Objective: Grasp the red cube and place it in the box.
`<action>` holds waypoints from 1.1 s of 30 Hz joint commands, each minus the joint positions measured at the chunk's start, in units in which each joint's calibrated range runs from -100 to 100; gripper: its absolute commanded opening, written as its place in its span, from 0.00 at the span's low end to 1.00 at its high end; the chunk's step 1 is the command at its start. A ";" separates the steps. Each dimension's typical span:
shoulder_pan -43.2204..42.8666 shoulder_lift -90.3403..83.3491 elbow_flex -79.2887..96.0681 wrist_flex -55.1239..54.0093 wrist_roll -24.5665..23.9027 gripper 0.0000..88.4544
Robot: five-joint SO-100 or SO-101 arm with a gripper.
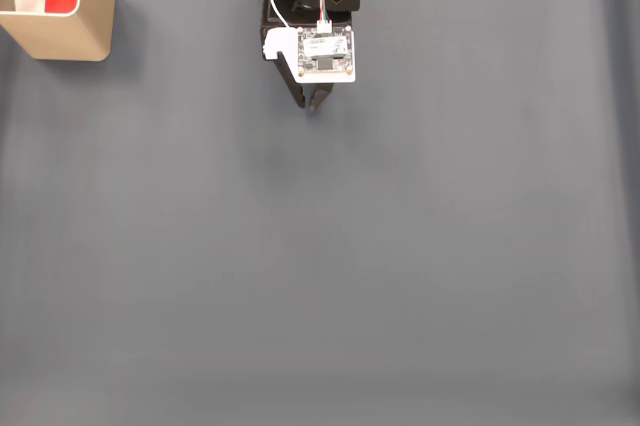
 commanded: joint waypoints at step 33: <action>1.21 -0.69 0.81 11.70 -0.83 0.00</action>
